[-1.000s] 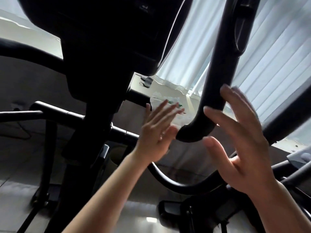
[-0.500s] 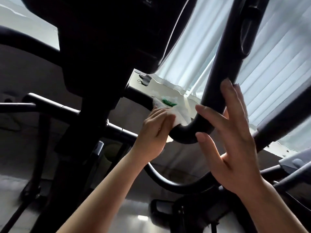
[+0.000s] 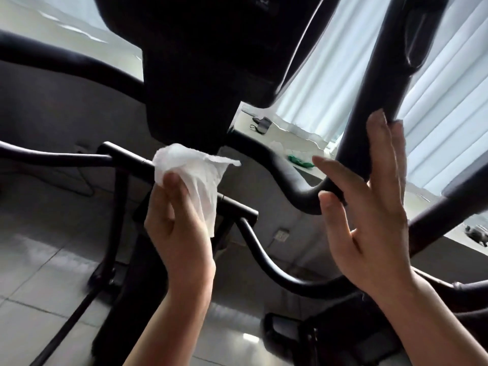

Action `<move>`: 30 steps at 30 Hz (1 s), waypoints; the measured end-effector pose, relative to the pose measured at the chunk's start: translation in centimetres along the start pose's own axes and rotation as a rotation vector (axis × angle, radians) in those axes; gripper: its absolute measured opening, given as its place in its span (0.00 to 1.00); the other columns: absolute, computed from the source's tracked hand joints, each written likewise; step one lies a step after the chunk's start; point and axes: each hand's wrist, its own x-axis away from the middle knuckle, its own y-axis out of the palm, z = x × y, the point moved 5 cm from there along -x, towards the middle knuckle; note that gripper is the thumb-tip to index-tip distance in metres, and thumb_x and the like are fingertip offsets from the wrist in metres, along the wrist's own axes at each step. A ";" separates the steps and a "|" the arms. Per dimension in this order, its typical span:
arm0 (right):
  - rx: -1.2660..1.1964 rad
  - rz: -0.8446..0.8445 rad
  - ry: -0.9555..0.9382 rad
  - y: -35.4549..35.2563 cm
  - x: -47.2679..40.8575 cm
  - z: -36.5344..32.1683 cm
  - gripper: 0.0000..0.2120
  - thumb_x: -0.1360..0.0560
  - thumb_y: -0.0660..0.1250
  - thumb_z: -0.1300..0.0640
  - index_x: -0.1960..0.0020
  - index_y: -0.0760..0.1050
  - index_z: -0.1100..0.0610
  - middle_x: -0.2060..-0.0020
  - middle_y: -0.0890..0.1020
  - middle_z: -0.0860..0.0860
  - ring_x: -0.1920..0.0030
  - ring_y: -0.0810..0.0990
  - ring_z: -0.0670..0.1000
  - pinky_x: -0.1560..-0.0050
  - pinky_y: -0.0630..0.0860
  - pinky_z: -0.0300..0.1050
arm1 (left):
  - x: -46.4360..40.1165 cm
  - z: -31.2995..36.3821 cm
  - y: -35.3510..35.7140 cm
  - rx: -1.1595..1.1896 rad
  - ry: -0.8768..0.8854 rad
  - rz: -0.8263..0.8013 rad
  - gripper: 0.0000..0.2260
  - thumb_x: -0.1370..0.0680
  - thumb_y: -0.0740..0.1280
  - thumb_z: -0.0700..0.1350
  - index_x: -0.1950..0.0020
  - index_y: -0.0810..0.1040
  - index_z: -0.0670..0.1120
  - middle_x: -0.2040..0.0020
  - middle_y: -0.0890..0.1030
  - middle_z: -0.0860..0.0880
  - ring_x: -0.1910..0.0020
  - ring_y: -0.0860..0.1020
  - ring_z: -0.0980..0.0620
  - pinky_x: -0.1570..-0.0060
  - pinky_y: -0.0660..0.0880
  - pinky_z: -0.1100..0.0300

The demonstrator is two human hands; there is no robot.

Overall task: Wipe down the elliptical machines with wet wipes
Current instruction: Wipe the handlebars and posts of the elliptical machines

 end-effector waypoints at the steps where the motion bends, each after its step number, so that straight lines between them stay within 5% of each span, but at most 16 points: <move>1: 0.001 0.017 -0.002 0.2 0.0 0.0 0.14 0.23 0.61 0.67 0.38 0.75 0.60 0.28 0.58 0.63 0.24 0.49 0.60 0.23 0.49 0.48 | 0.6 0.1 -0.2 0.013 -0.018 -0.014 0.13 0.18 0.58 0.53 0.59 0.77 0.54 0.65 0.79 0.61 0.61 0.74 0.66 0.58 0.70 0.69; 4: -0.020 0.116 -0.010 1.0 -0.1 0.1 0.14 0.22 0.59 0.67 0.41 0.78 0.62 0.26 0.62 0.62 0.25 0.51 0.63 0.24 0.49 0.51 | 1.0 -0.6 1.0 -0.087 0.085 -0.161 0.15 0.18 0.57 0.57 0.52 0.79 0.50 0.55 0.81 0.50 0.52 0.77 0.61 0.49 0.73 0.64; 7: -0.021 0.199 -0.035 1.6 0.0 0.2 0.14 0.19 0.56 0.64 0.38 0.75 0.60 0.25 0.58 0.56 0.22 0.47 0.56 0.24 0.49 0.55 | 0.4 -4.6 4.1 -0.164 0.091 -0.345 0.15 0.18 0.56 0.52 0.34 0.76 0.55 0.32 0.74 0.41 0.34 0.74 0.45 0.34 0.71 0.45; 9: -0.030 0.211 -0.033 1.8 0.1 0.4 0.14 0.19 0.55 0.62 0.38 0.75 0.61 0.26 0.62 0.58 0.22 0.46 0.54 0.24 0.49 0.56 | -0.4 -7.1 6.5 -0.207 0.008 -0.415 0.15 0.18 0.56 0.55 0.35 0.72 0.70 0.24 0.65 0.44 0.25 0.65 0.52 0.27 0.64 0.52; 11: -0.027 0.204 -0.047 1.9 0.2 0.6 0.14 0.18 0.55 0.61 0.39 0.76 0.62 0.27 0.61 0.58 0.22 0.46 0.54 0.24 0.49 0.56 | 0.2 -8.6 9.2 -0.142 -0.082 -0.498 0.17 0.17 0.57 0.56 0.30 0.63 0.71 0.21 0.59 0.48 0.25 0.59 0.63 0.27 0.60 0.63; 14: 0.004 0.213 -0.092 2.1 0.2 1.0 0.15 0.18 0.53 0.58 0.37 0.75 0.58 0.23 0.54 0.50 0.22 0.45 0.54 0.24 0.50 0.55 | 2.4 -10.1 11.7 0.239 -0.478 -0.448 0.25 0.18 0.60 0.55 0.22 0.64 0.50 0.23 0.66 0.46 0.26 0.66 0.56 0.26 0.63 0.52; 16: 0.011 0.216 -0.107 2.2 0.1 1.1 0.15 0.17 0.52 0.56 0.36 0.73 0.57 0.23 0.50 0.47 0.22 0.45 0.53 0.24 0.49 0.55 | 3.4 -10.2 12.0 0.321 -0.640 -0.342 0.25 0.19 0.61 0.56 0.29 0.72 0.41 0.33 0.77 0.43 0.32 0.74 0.51 0.28 0.66 0.46; 20: -0.013 0.214 -0.105 2.2 0.2 1.1 0.15 0.17 0.52 0.57 0.37 0.73 0.58 0.24 0.52 0.51 0.22 0.45 0.53 0.25 0.49 0.55 | 3.9 -9.2 10.9 0.203 -0.572 -0.325 0.20 0.17 0.59 0.52 0.33 0.76 0.39 0.37 0.81 0.44 0.35 0.77 0.52 0.29 0.68 0.48; 25: -0.066 0.235 -0.081 2.1 0.0 0.8 0.14 0.20 0.54 0.61 0.38 0.72 0.60 0.28 0.56 0.57 0.23 0.45 0.51 0.25 0.48 0.55 | 4.8 -7.4 9.5 0.095 -0.407 -0.364 0.23 0.20 0.59 0.53 0.37 0.78 0.37 0.39 0.80 0.37 0.34 0.76 0.40 0.31 0.68 0.40; 30: -0.205 0.274 -0.053 2.1 -0.1 0.7 0.15 0.19 0.53 0.60 0.36 0.70 0.62 0.28 0.56 0.57 0.23 0.45 0.52 0.25 0.46 0.54 | 5.9 -4.9 8.9 0.084 -0.263 -0.460 0.18 0.17 0.56 0.45 0.34 0.77 0.37 0.37 0.81 0.46 0.35 0.77 0.55 0.33 0.71 0.57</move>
